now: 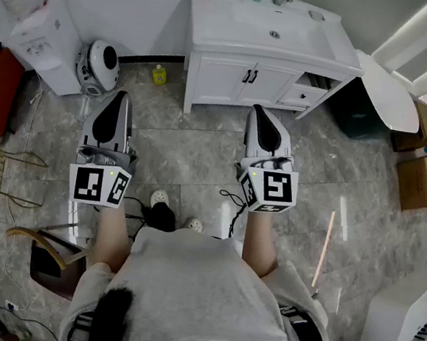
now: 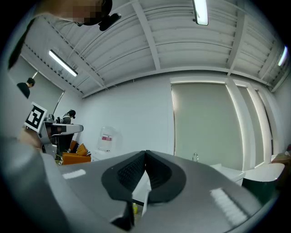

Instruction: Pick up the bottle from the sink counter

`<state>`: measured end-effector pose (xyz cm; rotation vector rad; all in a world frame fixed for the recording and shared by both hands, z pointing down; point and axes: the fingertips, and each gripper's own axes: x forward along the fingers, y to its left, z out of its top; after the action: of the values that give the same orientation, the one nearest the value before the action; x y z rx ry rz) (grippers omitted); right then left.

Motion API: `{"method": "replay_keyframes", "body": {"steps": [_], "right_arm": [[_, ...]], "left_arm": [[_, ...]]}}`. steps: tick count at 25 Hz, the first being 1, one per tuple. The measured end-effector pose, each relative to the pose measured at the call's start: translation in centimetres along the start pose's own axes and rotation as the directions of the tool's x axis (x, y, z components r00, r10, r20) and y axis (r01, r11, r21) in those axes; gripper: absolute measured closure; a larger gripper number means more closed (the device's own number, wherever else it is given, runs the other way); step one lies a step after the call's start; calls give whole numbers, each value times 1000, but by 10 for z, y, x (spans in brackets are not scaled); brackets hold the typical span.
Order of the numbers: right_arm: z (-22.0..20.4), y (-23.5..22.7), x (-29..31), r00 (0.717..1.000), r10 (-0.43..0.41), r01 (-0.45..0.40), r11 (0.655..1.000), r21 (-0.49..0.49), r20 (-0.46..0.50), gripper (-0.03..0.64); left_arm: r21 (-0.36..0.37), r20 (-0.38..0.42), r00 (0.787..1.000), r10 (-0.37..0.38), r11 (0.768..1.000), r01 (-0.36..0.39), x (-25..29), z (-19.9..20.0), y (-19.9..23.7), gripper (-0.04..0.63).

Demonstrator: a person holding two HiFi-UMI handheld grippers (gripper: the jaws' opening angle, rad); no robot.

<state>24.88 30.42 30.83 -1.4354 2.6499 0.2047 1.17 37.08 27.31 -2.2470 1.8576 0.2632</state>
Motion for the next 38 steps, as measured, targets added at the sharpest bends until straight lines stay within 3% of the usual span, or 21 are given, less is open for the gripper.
{"method": "replay_keyframes", "body": {"steps": [12, 19, 38], "right_arm": [[1, 13, 26, 1000, -22, 22, 1000, -7, 16, 606], [-2, 22, 57, 999, -27, 26, 999, 47, 29, 606], [-18, 58, 151, 997, -71, 70, 997, 13, 30, 606]], "left_arm": [[-6, 10, 1000, 7, 1000, -7, 9, 1, 32, 588], [-8, 14, 1000, -8, 1000, 8, 25, -2, 63, 588], [-21, 7, 999, -54, 998, 54, 77, -29, 163, 588]]}}
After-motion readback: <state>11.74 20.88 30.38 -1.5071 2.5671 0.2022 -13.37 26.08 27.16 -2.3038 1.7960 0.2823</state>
